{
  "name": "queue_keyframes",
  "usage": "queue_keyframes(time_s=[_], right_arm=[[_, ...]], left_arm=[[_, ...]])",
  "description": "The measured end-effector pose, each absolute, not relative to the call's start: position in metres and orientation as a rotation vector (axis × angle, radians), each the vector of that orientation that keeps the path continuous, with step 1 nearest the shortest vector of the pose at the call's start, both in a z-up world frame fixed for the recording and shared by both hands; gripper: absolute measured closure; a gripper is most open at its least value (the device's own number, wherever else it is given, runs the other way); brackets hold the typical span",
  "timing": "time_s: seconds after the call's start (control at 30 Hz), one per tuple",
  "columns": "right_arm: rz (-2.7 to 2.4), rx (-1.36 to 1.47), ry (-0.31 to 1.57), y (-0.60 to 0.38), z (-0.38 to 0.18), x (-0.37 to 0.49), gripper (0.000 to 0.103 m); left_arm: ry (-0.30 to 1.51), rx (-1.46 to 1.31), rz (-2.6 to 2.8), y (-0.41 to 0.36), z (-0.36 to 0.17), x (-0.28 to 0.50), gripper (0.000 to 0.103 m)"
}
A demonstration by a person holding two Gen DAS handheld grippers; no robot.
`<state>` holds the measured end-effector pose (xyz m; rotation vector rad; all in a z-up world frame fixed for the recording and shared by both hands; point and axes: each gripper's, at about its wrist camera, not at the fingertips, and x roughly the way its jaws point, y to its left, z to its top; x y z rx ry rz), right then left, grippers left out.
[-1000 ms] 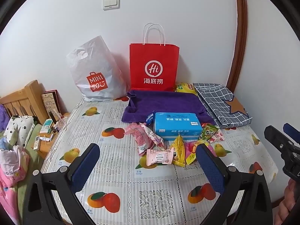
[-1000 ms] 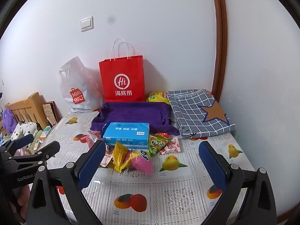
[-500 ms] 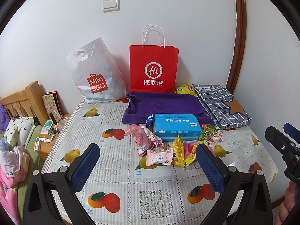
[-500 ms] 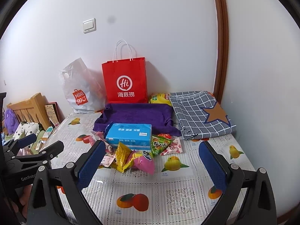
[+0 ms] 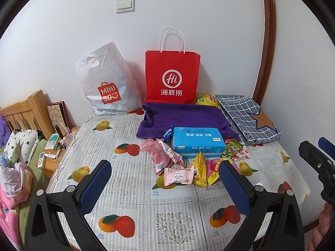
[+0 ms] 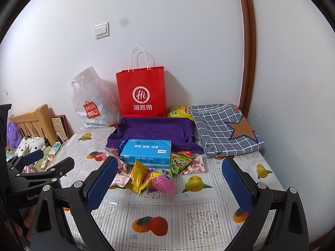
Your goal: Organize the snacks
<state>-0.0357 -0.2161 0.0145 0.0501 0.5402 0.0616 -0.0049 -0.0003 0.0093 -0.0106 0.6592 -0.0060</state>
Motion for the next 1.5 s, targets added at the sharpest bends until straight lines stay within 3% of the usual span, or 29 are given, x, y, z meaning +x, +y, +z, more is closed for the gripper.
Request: queue_keyframes(time_s=[1.5], right_arm=[[0.07, 0.06, 0.541, -0.2184, 0.0122, -0.0405, 0.004]], left_arm=[[0.641, -0.007, -0.023, -0.0041, 0.0162, -0.0085, 0.0]])
